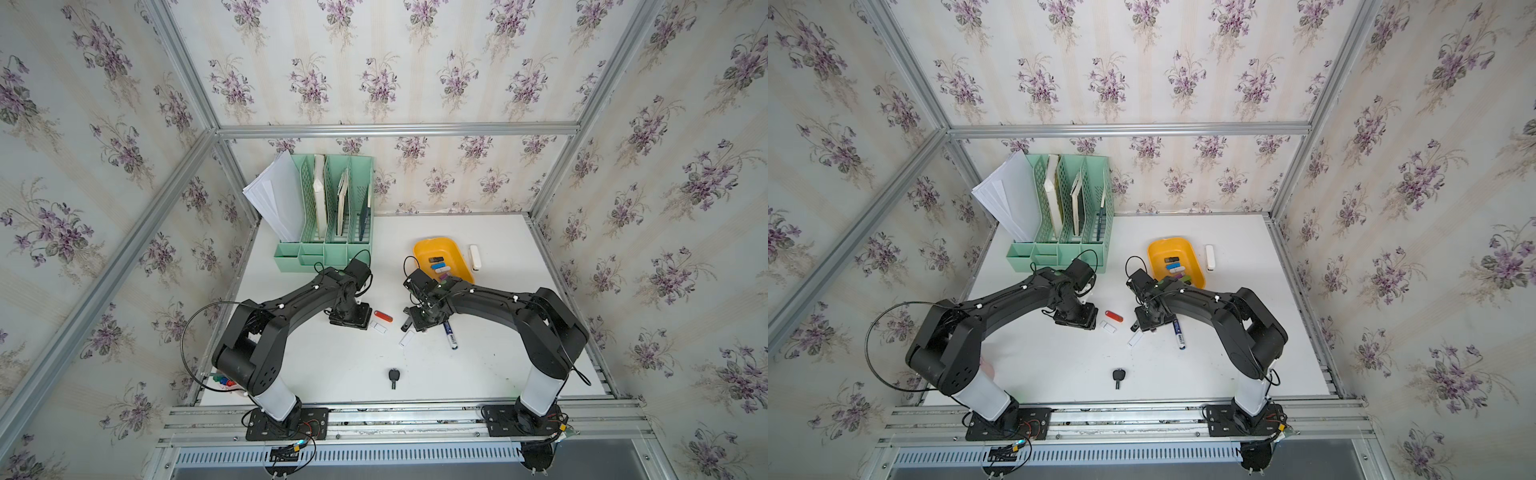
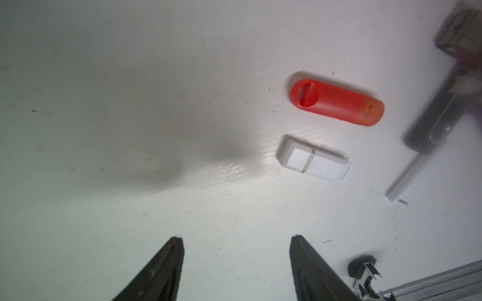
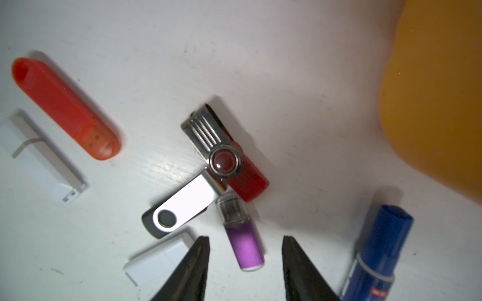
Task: Put the usb flash drive into the storage box
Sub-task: Pick up the USB flash from the center of the board.
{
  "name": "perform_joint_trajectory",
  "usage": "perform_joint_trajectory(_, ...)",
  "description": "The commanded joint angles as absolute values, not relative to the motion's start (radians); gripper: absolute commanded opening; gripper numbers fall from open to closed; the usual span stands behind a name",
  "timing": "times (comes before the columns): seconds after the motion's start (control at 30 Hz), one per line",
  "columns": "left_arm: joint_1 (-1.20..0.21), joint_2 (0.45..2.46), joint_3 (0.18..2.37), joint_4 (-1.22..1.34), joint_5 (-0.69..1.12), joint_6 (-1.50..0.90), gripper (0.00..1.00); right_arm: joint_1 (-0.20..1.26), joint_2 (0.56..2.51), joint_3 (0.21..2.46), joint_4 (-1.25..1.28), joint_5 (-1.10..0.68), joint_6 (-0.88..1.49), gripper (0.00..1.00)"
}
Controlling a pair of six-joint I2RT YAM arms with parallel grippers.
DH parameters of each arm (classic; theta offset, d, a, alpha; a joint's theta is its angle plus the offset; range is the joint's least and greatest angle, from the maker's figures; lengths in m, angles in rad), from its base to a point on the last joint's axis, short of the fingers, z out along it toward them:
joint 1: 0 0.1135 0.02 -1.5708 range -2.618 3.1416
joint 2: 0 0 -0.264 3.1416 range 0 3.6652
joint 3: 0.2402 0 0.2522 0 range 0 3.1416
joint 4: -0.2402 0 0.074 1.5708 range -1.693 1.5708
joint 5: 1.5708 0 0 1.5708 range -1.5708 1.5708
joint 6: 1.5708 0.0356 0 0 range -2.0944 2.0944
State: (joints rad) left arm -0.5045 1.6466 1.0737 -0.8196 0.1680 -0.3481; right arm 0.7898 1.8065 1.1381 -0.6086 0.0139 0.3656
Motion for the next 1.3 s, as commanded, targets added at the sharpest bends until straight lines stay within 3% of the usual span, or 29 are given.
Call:
perform_joint_trajectory(0.0,-0.504,1.64,1.071,-0.817,0.168,-0.354,0.7,0.791,1.815,1.133,-0.614,0.029,0.357,0.49)
perform_joint_trajectory(0.3,-0.503,1.646,1.068,-0.811,0.176,-0.358,0.69,0.797,1.831,1.119,-0.604,0.024,0.353,0.42)
perform_joint_trajectory(0.7,-0.505,1.654,1.069,-0.808,0.179,-0.353,0.69,0.808,1.825,1.114,-0.609,0.025,0.359,0.24)
perform_joint_trajectory(1.27,-0.505,1.68,1.089,-0.802,0.19,-0.35,0.69,0.8,1.707,1.206,-0.692,0.058,0.381,0.18)
